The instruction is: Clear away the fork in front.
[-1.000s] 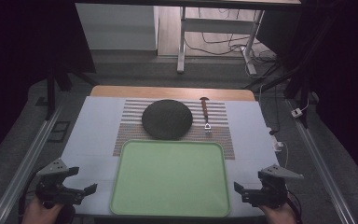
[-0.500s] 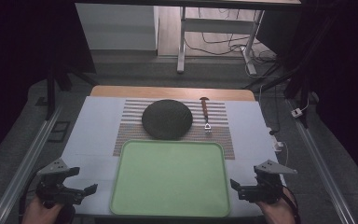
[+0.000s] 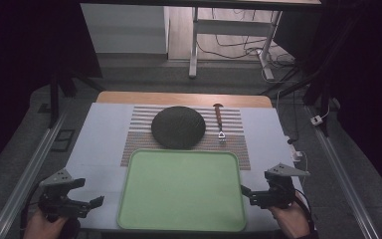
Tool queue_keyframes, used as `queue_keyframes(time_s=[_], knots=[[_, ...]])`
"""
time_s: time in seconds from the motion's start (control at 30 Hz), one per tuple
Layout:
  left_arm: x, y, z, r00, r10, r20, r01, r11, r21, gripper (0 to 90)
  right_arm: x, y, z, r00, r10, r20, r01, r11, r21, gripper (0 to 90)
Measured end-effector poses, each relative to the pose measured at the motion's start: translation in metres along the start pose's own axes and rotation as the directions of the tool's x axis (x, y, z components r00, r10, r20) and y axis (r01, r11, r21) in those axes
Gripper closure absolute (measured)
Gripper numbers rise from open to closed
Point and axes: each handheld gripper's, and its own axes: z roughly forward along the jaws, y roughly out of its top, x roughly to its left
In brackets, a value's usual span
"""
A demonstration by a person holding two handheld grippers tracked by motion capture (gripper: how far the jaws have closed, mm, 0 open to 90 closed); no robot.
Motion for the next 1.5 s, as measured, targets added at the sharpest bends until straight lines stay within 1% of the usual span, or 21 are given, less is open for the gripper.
queue_keyframes(time_s=[0.1, 0.13, 0.23, 0.3, 0.37, 0.5, 0.6, 0.7, 0.73, 0.8, 0.93, 0.97, 1.0, 1.07, 1.2, 1.27, 1.37, 1.5], knots=[[0.0, 0.0, 0.0, 1.0, 0.001, 0.0, -0.001, 1.0, -0.002, 0.3, 0.0, 0.002, 0.003, 0.9999, -0.011, 0.001, 0.011, 1.0, 0.002, 0.0], [0.0, 0.0, 0.0, 1.0, 0.002, 0.0, -0.002, 1.0, -0.001, 0.3, -0.001, 0.005, 0.006, 0.9998, -0.021, 0.0, 0.021, 1.0, 0.005, 0.0], [0.0, 0.0, 0.0, 1.0, -0.001, 0.002, 0.001, 1.0, 0.0, 0.3, -0.002, 0.008, 0.011, 0.9997, -0.026, 0.0, 0.026, 1.0, 0.008, 0.0], [0.0, 0.0, 0.0, 1.0, 0.0, 0.002, 0.0, 1.0, -0.001, 0.3, -0.003, 0.01, 0.012, 0.9994, -0.034, 0.003, 0.034, 0.999, 0.014, 0.0], [0.0, 0.0, 0.0, 1.0, 0.0, 0.002, 0.0, 1.0, 0.0, 0.3, -0.006, 0.013, 0.017, 0.999, -0.044, 0.011, 0.044, 0.999, 0.018, 0.0], [0.0, 0.0, 0.0, 1.0, 0.0, 0.002, 0.0, 1.0, 0.001, 0.3, -0.011, 0.016, 0.024, 0.9989, -0.041, 0.025, 0.04, 0.999, 0.036, 0.0], [0.0, 0.0, 0.0, 1.0, 0.002, 0.0, -0.002, 1.0, 0.002, 0.3, -0.015, 0.019, 0.03, 0.999, -0.032, 0.031, 0.031, 0.998, 0.054, 0.0], [0.0, 0.0, 0.0, 1.0, 0.002, 0.001, -0.002, 1.0, 0.002, 0.3, -0.017, 0.021, 0.035, 0.9991, -0.022, 0.036, 0.02, 0.998, 0.057, 0.0], [0.0, 0.0, 0.0, 1.0, -0.001, 0.002, 0.001, 1.0, 0.002, 0.3, -0.019, 0.024, 0.039, 0.9993, -0.015, 0.035, 0.012, 0.998, 0.068, 0.0], [0.0, 0.0, 0.0, 1.0, -0.001, 0.001, 0.001, 1.0, 0.001, 0.3, -0.02, 0.027, 0.043, 0.9991, -0.02, 0.039, 0.017, 0.998, 0.068, 0.0], [0.001, 0.0, 0.0, 1.0, 0.0, 0.002, 0.0, 1.0, 0.0, 0.3, -0.024, 0.032, 0.052, 0.998, -0.032, 0.054, 0.028, 0.996, 0.086, 0.0], [0.001, 0.0, 0.0, 1.0, 0.0, 0.002, 0.0, 1.0, 0.0, 0.3, -0.024, 0.032, 0.052, 0.998, -0.032, 0.054, 0.028, 0.996, 0.086, 0.0], [0.001, 0.0, 0.0, 1.0, 0.0, 0.002, 0.0, 1.0, 0.0, 0.3, -0.027, 0.034, 0.057, 0.9981, -0.019, 0.058, 0.014, 0.996, 0.09, 0.0], [0.001, 0.0, 0.0, 1.0, 0.0, 0.003, 0.0, 1.0, -0.001, 0.3, -0.03, 0.036, 0.062, 0.9975, -0.014, 0.07, 0.007, 0.996, 0.09, 0.0], [0.001, 0.0, 0.0, 1.0, 0.0, 0.004, 0.0, 1.0, 0.0, 0.3, -0.033, 0.04, 0.068, 0.996, -0.018, 0.087, 0.01, 0.995, 0.097, 0.0], [0.001, 0.0, 0.0, 1.0, 0.0, 0.004, 0.0, 1.0, 0.0, 0.2, -0.036, 0.045, 0.074, 0.9947, -0.024, 0.1, 0.014, 0.995, 0.101, 0.0], [0.001, 0.0, 0.0, 1.0, 0.0, 0.004, 0.0, 1.0, 0.0, 0.2, -0.039, 0.049, 0.081, 0.9922, -0.039, 0.118, 0.026, 0.993, 0.114, 0.0], [0.001, 0.0, 0.0, 1.0, -0.002, 0.005, 0.002, 1.0, 0.0, 0.2, -0.041, 0.055, 0.09, 0.9895, -0.06, 0.131, 0.044, 0.991, 0.124, 0.0]])
